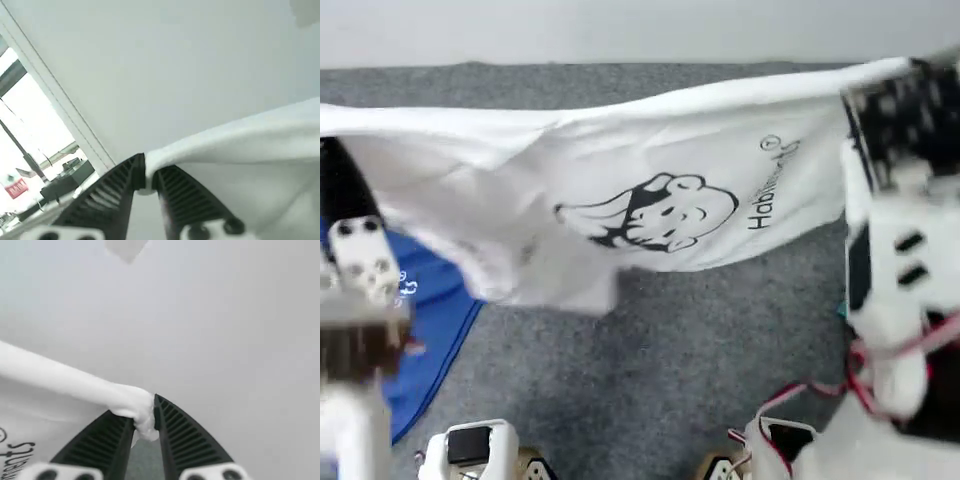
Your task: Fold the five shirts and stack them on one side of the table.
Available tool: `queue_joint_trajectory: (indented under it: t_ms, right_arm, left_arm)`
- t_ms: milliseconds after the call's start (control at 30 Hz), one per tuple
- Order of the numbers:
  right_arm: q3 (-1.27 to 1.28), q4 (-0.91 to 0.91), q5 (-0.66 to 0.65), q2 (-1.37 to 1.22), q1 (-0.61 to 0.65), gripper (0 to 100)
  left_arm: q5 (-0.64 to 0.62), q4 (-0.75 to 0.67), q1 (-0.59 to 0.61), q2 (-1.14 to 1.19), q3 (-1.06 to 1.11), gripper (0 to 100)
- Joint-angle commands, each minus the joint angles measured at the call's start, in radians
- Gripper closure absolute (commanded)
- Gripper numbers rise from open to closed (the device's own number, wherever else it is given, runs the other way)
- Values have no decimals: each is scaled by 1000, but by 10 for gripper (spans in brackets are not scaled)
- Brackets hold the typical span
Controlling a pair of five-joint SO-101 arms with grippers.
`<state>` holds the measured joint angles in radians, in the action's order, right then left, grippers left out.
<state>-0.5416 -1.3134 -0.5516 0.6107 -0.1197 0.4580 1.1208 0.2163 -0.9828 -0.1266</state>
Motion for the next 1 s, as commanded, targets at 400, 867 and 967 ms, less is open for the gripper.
queue_joint_trajectory:
  t_ms: [400, 867, 967]
  right_arm:
    - [-15, -257, 0, 282, -154, 991]
    - [353, -283, 0, 329, -151, 991]
    - [546, -165, 0, 329, -151, 991]
  left_arm:
    - [204, -34, -14, -5, -246, 986]
    - [209, -32, -14, 0, 33, 986]
    - [255, -35, -34, 0, 217, 986]
